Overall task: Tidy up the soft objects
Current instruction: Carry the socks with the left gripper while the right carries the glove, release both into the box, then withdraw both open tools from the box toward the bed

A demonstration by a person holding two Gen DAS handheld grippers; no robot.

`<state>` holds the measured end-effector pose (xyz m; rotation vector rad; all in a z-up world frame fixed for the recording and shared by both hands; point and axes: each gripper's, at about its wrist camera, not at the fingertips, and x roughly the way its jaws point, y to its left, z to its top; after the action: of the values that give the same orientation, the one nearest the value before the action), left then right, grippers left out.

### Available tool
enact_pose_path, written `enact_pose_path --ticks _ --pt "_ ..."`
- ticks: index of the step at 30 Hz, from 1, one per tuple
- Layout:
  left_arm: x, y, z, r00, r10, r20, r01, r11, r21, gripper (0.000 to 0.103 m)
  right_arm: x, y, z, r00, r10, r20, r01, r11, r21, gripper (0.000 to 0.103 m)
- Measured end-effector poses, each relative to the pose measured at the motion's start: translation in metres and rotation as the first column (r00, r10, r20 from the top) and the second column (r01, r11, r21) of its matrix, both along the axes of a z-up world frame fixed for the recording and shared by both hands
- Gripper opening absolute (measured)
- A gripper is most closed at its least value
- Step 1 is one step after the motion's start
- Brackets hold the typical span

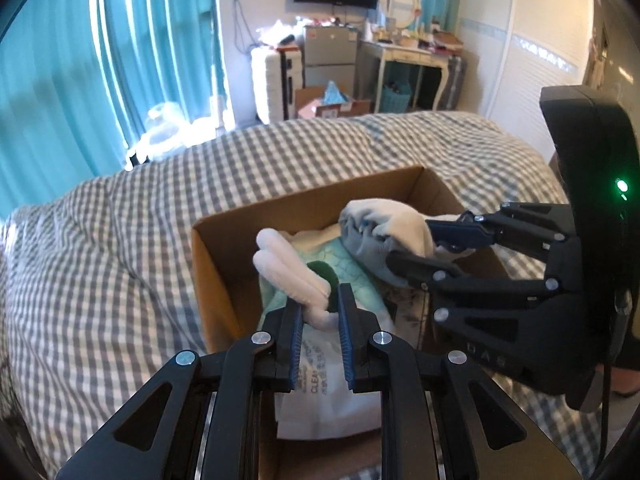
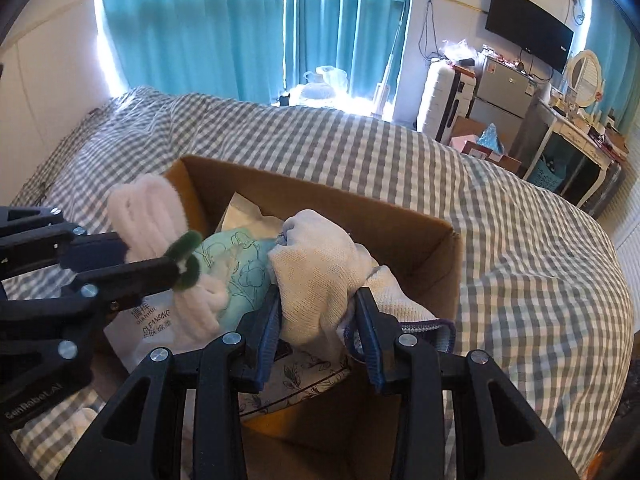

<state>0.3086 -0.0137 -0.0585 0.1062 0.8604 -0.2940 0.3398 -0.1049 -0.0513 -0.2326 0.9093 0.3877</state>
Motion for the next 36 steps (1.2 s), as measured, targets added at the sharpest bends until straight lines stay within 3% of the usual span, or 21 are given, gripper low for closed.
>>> enact_pose_path --ticks 6,9,10,11,12,21,31,36 --pt "0.002 -0.002 0.004 1.000 -0.001 -0.003 0.001 1.000 -0.010 0.024 -0.005 -0.010 0.017 0.999 -0.011 0.035 0.008 0.997 0.081 0.046" --pt "-0.002 -0.002 0.010 1.000 -0.007 0.008 0.007 1.000 0.026 0.035 -0.015 -0.014 0.034 0.996 -0.020 0.086 0.013 0.996 0.083 0.057" --pt "-0.004 -0.002 0.013 1.000 -0.009 0.016 0.008 0.999 0.041 0.043 -0.020 -0.015 0.040 0.994 -0.027 0.107 0.019 0.997 0.080 0.061" --pt "-0.006 -0.003 0.016 1.000 -0.012 0.021 0.011 0.999 0.051 0.051 -0.025 -0.018 0.047 0.991 -0.032 0.126 0.022 0.997 0.080 0.062" --pt "-0.008 -0.004 0.019 1.000 -0.012 0.027 0.010 0.998 0.061 0.054 -0.028 -0.019 0.051 0.990 -0.035 0.136 0.025 0.997 0.080 0.062" --pt "-0.033 -0.010 0.060 0.994 -0.008 0.107 0.000 0.997 0.073 0.055 -0.065 -0.049 0.087 0.977 -0.092 0.194 0.075 0.993 0.095 0.062" --pt "-0.101 0.006 0.121 0.971 0.052 0.235 -0.053 0.999 -0.002 0.056 -0.136 -0.068 0.156 0.948 -0.114 0.296 0.086 0.991 0.105 0.071" --pt "-0.150 0.020 0.151 0.946 0.100 0.308 -0.091 0.995 -0.042 0.071 -0.191 -0.071 0.193 0.926 -0.103 0.362 0.075 0.993 0.089 0.080"
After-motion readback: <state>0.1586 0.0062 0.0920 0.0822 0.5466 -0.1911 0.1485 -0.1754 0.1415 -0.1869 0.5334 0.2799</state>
